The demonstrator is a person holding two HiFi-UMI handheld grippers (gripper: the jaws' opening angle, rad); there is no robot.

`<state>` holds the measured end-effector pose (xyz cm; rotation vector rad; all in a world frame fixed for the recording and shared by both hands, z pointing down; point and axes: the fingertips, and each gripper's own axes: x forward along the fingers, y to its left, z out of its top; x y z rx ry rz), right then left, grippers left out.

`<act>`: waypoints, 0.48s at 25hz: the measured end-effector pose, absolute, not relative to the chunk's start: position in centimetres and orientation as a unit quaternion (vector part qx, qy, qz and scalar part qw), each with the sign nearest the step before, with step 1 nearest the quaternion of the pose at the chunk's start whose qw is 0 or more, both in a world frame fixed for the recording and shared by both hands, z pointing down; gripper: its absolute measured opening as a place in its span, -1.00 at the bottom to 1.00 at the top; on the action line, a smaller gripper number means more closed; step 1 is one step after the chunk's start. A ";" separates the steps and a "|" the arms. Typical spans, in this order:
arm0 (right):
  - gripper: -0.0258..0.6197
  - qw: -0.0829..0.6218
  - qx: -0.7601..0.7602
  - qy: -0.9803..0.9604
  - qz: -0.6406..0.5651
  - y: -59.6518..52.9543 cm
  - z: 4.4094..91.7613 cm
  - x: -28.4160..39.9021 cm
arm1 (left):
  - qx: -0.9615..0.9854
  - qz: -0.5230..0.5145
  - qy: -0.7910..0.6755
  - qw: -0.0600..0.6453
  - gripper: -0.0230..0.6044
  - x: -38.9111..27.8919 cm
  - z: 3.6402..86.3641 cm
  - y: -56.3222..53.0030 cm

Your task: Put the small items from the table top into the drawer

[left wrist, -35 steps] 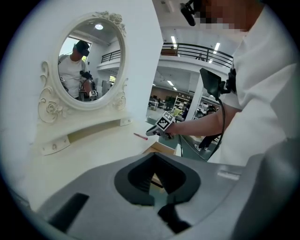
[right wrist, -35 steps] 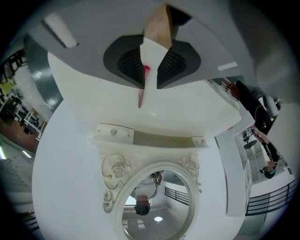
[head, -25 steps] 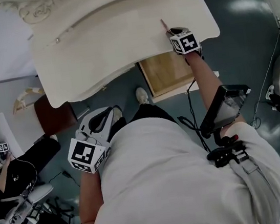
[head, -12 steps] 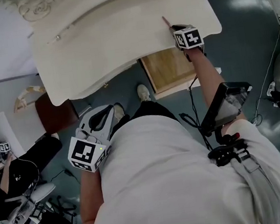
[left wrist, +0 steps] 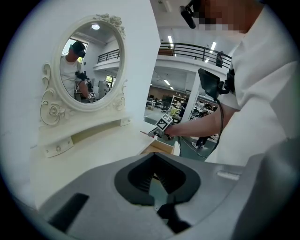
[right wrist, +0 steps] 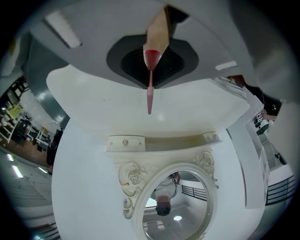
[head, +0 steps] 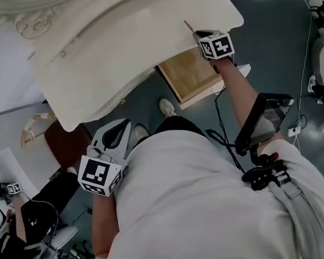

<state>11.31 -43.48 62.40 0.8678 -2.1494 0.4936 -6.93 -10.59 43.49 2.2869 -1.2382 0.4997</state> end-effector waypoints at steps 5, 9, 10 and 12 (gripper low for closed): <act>-0.78 0.374 0.361 -0.829 0.205 -40.2 61.8 13.3 | 0.854 0.181 -0.427 0.234 -0.93 -7.4 43.1 -9.9; -0.78 0.376 0.378 -0.818 0.217 -36.7 61.7 14.9 | 0.865 0.177 -0.412 0.227 -0.93 -7.9 42.7 -8.7; -0.78 0.377 0.382 -0.815 0.220 -35.8 61.8 15.3 | 0.867 0.176 -0.408 0.226 -0.93 -8.0 42.7 -8.3; -0.78 0.381 0.389 -0.808 0.225 -34.2 62.3 16.1 | 0.872 0.177 -0.399 0.224 -0.93 -8.0 42.8 -7.8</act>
